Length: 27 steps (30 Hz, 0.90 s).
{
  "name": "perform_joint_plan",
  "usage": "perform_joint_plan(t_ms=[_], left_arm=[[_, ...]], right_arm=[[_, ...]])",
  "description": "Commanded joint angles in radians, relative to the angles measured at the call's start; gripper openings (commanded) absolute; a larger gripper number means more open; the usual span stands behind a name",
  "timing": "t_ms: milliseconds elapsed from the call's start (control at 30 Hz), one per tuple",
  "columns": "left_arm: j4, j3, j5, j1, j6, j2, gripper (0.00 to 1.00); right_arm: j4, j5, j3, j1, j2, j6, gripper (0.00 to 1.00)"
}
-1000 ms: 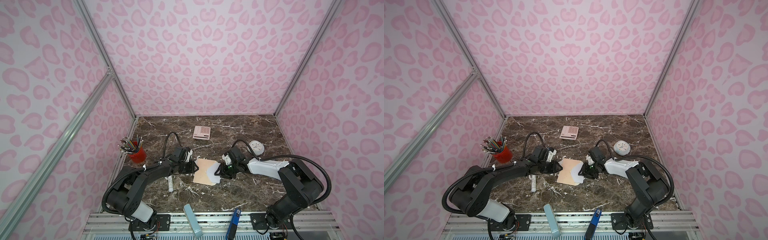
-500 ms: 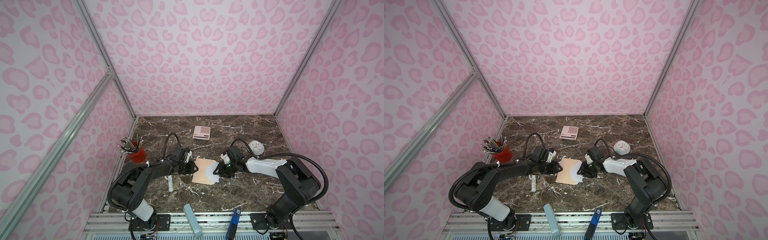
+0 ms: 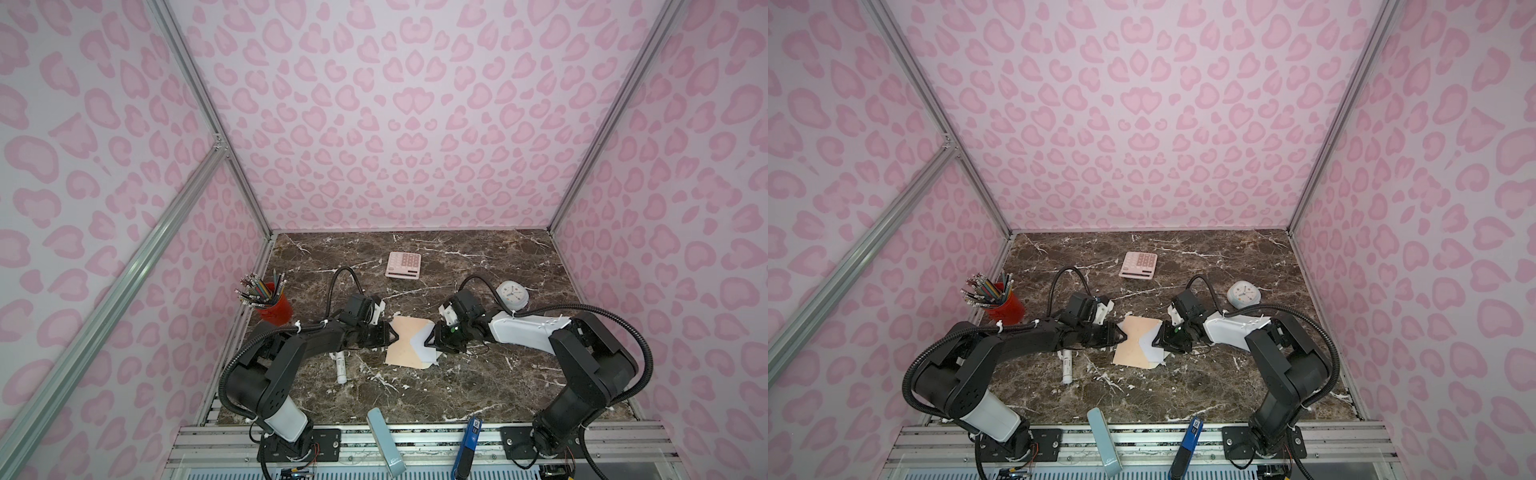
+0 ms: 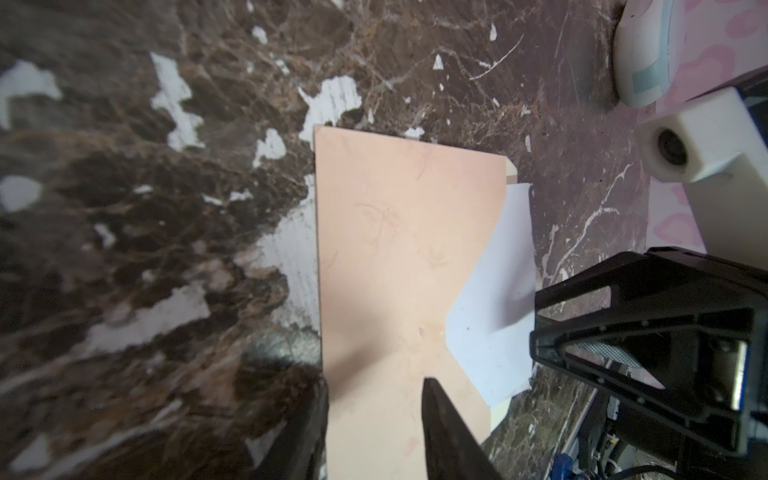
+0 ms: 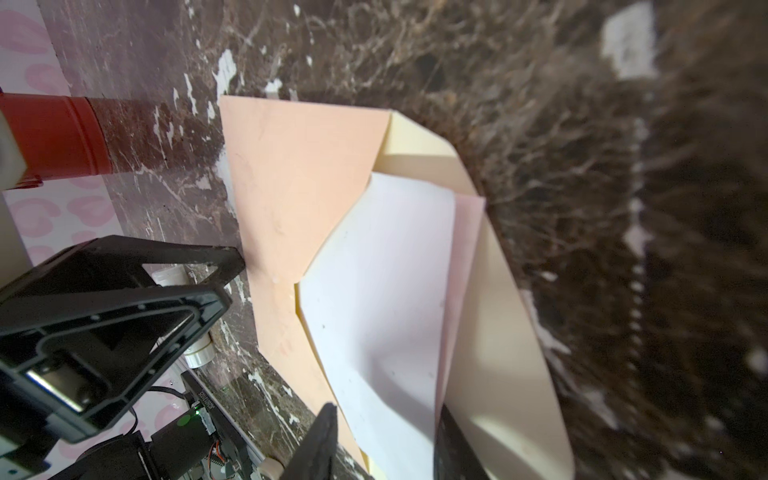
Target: Place the letter into the envelope and seal it
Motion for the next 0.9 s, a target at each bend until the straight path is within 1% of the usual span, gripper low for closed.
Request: perform_joint_plan(t_ms=[0,233,867], left_arm=[[-0.012,-0.009,0.002,0.0,-0.006,-0.009,0.41],[-0.001,-0.023,0.007,-0.002,-0.013,-0.02,0.4],[0.022,-0.024,0.017,-0.011,-0.023,-0.012,0.4]], right_arm=[[0.016,-0.008,0.004,0.005,0.012,0.007,0.4],[0.051,-0.023,0.001,0.02,0.022,0.035,0.4],[0.051,-0.016,0.045,0.032,0.05,0.042,0.42]])
